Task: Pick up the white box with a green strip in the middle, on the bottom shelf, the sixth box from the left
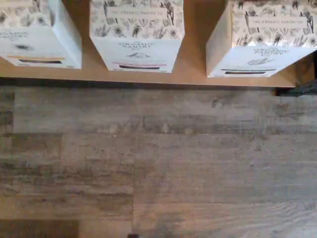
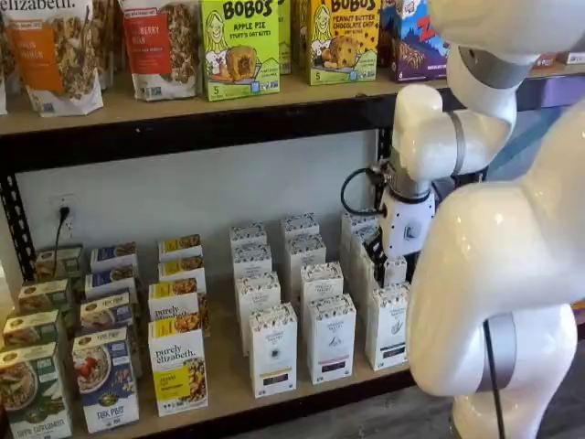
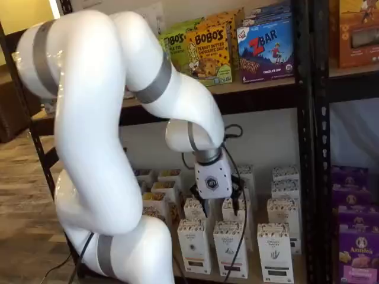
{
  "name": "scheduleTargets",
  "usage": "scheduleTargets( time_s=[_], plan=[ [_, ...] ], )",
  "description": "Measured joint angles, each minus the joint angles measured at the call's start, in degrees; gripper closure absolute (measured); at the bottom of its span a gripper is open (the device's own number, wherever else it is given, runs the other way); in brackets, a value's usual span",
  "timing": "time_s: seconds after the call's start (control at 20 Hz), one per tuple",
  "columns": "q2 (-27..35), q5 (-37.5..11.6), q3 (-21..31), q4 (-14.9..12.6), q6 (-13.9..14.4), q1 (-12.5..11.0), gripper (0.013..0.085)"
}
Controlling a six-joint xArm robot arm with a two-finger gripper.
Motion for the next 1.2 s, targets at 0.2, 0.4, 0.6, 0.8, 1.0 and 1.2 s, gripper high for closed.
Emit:
scheduleTargets(
  time_s=[0.2, 0.4, 0.6, 0.8, 1.0, 1.2],
  plan=[
    [7.27, -4.14, -1.90, -4.65, 2.75, -1.42, 0.0130],
    [13.38, -9.92, -3.38, -8.45, 5.01, -3.05, 0.0130],
    [18.44, -11.92, -6.11, -8.73, 4.34, -4.10, 0.0130],
    [23.26, -13.93, -9.16, -13.54, 7.81, -5.31, 0.0130],
    [27.22, -15.85, -11.90, -12.08, 6.05, -5.82, 0.0130],
    [31.38, -17.14, -15.33, -9.38, 3.12, -6.28, 0.0130]
  ],
)
